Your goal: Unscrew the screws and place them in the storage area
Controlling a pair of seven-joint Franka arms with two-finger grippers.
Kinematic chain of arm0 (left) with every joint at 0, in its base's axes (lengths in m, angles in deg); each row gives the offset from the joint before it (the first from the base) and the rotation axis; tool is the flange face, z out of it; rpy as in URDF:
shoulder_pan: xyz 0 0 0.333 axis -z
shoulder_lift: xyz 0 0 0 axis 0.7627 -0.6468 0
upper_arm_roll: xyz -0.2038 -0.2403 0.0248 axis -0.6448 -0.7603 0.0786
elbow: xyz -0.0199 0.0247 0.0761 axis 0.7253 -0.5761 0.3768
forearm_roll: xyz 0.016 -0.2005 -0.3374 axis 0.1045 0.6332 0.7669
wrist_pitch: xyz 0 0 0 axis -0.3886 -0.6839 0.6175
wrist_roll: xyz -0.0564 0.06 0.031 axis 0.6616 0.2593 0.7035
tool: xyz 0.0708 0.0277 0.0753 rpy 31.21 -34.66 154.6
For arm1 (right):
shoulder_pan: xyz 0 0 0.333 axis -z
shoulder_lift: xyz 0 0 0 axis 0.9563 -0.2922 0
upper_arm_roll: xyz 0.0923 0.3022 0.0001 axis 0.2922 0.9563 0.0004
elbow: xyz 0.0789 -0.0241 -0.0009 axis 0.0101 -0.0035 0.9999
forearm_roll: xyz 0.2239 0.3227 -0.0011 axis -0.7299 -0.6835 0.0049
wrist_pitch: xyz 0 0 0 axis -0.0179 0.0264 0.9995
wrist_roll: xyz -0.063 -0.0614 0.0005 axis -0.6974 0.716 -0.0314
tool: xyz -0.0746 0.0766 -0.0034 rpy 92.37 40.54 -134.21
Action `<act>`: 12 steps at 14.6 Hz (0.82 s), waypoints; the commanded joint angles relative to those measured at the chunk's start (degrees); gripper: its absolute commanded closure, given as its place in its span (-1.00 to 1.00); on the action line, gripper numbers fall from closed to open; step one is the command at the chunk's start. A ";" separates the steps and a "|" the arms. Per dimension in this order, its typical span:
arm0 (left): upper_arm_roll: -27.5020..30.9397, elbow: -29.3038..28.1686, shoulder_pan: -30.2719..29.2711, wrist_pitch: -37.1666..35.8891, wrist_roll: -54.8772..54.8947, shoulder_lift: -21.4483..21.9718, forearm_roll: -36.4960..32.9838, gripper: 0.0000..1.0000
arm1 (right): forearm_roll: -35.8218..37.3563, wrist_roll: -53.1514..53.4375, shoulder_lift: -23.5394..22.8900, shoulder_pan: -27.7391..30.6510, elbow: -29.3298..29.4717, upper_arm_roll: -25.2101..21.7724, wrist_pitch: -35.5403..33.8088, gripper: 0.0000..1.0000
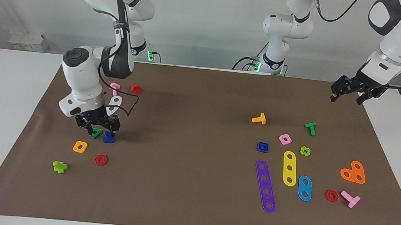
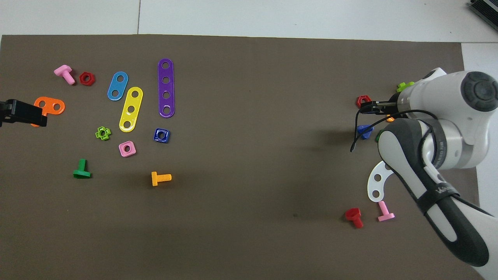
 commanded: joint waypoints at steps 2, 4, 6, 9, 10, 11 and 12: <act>0.42 -1.88 0.18 1.08 -0.30 1.51 0.82 -1.00 | 0.43 3.80 3.88 1.14 10.30 0.48 -16.98 -1.00; 0.42 -1.80 0.18 1.07 -0.30 1.51 0.82 -1.00 | 0.52 3.72 8.53 2.19 10.31 0.30 -22.34 -1.00; 0.42 -1.80 0.18 0.99 -0.30 1.51 0.82 -1.00 | 0.60 3.19 12.23 3.33 10.83 0.21 -28.49 -1.00; 0.42 -1.97 0.18 1.17 -0.39 1.60 0.82 -1.00 | 0.78 0.92 12.86 4.04 19.25 0.30 -41.75 -1.00; 0.42 -2.06 0.18 1.34 -0.39 1.60 0.82 -1.00 | 0.87 -0.58 12.95 3.95 20.06 0.21 -43.36 -1.00; 0.42 -2.23 0.18 1.43 -0.39 1.69 0.82 -1.00 | 0.87 -1.20 13.21 4.04 19.81 0.13 -43.81 -1.00; 0.42 -2.24 0.27 1.43 -0.39 1.69 0.82 -1.00 | 0.78 -1.29 13.91 4.91 18.76 0.21 -43.81 -1.00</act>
